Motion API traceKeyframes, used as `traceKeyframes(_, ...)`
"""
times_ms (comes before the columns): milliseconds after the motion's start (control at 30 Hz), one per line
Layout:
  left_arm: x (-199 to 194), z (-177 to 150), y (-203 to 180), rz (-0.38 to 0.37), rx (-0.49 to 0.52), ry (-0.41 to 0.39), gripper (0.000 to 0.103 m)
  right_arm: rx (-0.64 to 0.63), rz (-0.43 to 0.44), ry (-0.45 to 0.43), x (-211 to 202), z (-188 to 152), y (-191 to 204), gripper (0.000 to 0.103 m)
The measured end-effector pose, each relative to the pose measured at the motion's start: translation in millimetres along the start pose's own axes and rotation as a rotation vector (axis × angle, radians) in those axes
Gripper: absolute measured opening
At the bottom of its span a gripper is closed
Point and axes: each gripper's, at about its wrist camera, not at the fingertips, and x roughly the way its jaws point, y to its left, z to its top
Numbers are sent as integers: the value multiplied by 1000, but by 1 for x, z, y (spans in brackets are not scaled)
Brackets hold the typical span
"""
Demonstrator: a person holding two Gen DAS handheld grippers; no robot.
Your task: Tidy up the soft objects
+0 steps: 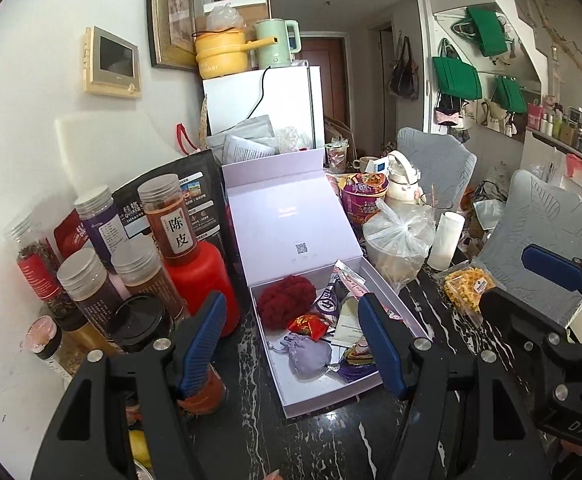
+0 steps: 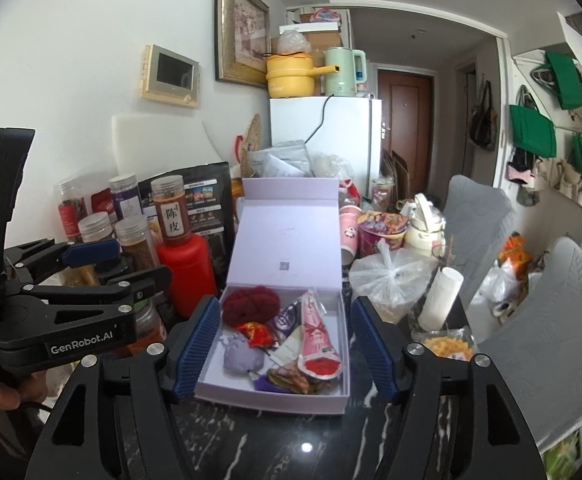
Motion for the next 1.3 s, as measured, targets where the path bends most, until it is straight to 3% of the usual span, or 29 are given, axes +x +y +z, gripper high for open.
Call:
traceKeyframes(167, -23, -12, -2, -5, 4, -33, 69, 15, -27, -9, -21, -9, 3, 79)
traceKeyframes(267, -34, -23, -3, -12, -1, -41, 85, 30, -56, -10, -32, -19, 5, 83)
traceKeyframes(333, -41, -32, -3, -17, -6, -54, 88, 34, -68, -10, -37, -25, 5, 85)
traceKeyframes(933, -46, -115, -20, -17, 23, 15, 88, 61, -185, 96, -50, -105, 18, 85)
traceKeyframes(1300, -49, -129, -18, -31, 4, 16, 88, 62, -190, 106, -53, -117, 20, 85)
